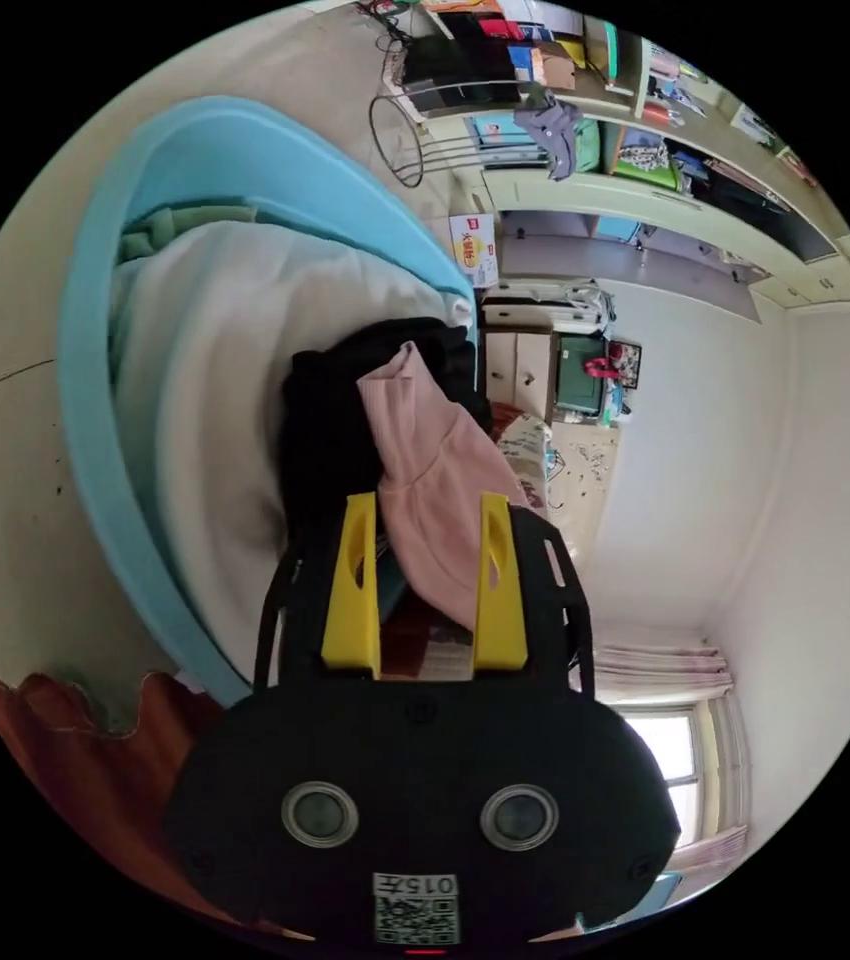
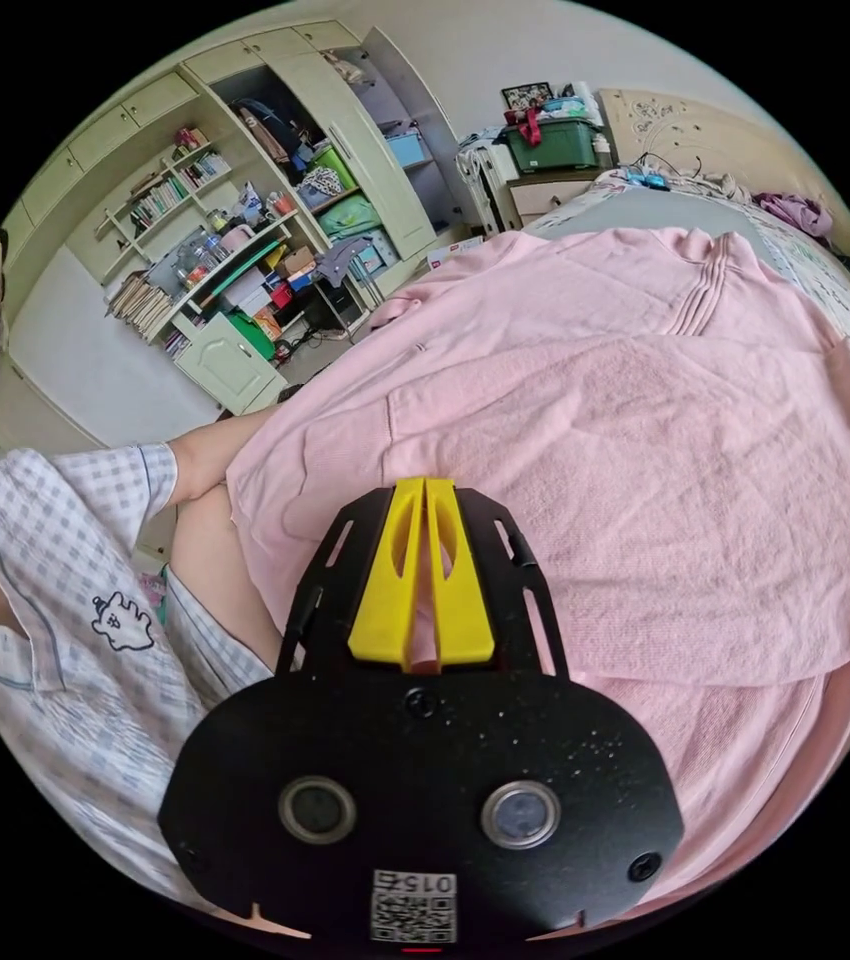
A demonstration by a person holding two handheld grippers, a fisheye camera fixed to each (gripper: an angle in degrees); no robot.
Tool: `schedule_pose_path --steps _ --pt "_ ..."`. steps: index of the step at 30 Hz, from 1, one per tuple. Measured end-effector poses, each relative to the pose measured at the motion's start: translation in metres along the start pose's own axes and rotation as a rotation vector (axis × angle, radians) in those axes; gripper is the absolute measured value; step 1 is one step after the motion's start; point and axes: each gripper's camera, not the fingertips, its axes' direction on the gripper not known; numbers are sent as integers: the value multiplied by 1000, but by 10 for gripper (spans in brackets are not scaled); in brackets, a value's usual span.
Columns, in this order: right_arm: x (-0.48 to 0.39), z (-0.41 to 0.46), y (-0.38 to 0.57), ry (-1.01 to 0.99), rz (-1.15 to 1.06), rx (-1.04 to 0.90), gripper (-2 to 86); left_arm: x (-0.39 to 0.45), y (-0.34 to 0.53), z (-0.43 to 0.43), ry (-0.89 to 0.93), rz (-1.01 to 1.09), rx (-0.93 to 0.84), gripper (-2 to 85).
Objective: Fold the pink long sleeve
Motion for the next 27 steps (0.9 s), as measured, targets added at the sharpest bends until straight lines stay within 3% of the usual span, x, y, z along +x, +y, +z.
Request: schedule_pose_path --steps 5,8,11,15,18,21,23,27 --pt "-8 -11 -15 71 -31 9 -10 -4 12 9 45 14 -27 46" --pt "-10 -21 -26 105 -48 14 -10 4 33 -16 110 21 93 12" --pt "-5 -34 -38 108 -48 14 -10 67 56 -58 98 231 182 3" --pt "5 -55 -56 100 -44 10 -9 207 150 -104 113 718 214 -1" --pt "19 -90 -74 61 -17 34 -7 285 281 -104 209 1095 78 0" --pt "26 -147 -73 7 6 205 -1 307 427 -69 252 1358 -143 0" --pt "47 -199 -70 7 82 310 11 293 510 -27 185 1449 -370 1" --pt "107 -236 -72 -74 240 273 64 212 662 63 -185 1627 -779 2"
